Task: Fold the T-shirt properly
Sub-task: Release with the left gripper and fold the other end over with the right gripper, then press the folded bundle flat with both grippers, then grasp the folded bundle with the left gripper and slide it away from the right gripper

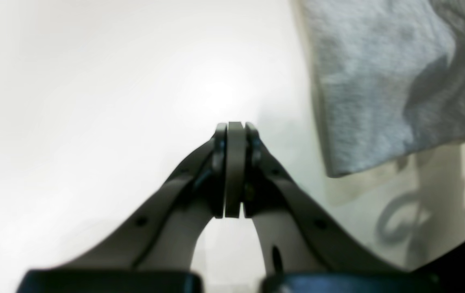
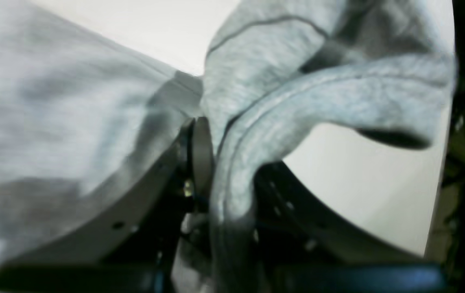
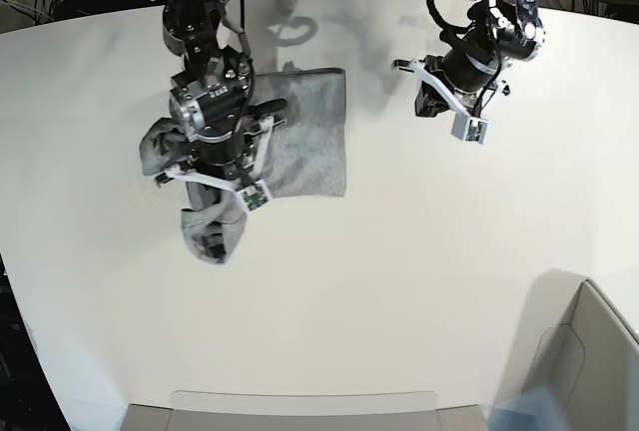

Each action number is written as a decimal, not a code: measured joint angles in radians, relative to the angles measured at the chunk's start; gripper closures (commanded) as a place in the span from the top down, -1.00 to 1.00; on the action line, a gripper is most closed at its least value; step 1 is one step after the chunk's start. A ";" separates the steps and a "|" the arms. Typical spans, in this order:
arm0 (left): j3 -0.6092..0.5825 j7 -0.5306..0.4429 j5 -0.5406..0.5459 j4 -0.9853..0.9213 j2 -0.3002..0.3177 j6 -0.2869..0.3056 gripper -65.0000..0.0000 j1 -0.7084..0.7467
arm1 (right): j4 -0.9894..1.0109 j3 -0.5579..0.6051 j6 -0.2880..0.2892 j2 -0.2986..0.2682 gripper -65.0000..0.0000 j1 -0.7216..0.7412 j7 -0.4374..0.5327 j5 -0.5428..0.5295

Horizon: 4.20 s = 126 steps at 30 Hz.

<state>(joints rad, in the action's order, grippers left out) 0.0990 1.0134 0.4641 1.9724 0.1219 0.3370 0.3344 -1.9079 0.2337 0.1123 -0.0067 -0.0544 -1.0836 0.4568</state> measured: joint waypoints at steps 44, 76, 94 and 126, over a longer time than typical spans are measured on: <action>0.004 -0.023 0.000 -0.015 0.053 -0.001 -1.00 -0.004 | 0.013 0.225 0.007 0.088 -0.17 -0.015 0.134 0.091; -0.622 -0.200 -0.203 -0.215 0.058 0.060 -1.00 -0.185 | 0.338 -0.313 0.274 -0.303 -1.00 -0.016 0.237 -0.644; -0.189 -0.229 -0.208 -0.054 0.006 0.045 -1.00 -0.124 | 0.221 -0.238 0.300 -0.294 -1.00 -0.093 0.243 -0.652; -0.477 -0.187 -0.204 -0.156 -0.046 0.060 -1.00 -0.142 | 0.324 -0.195 0.303 -0.295 -1.00 0.197 0.248 -0.646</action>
<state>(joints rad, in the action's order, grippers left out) -0.3782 0.8265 0.2596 1.8164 0.0757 0.3965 0.1921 -1.5841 0.0391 0.4156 -0.3016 0.1425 -0.8356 -0.1894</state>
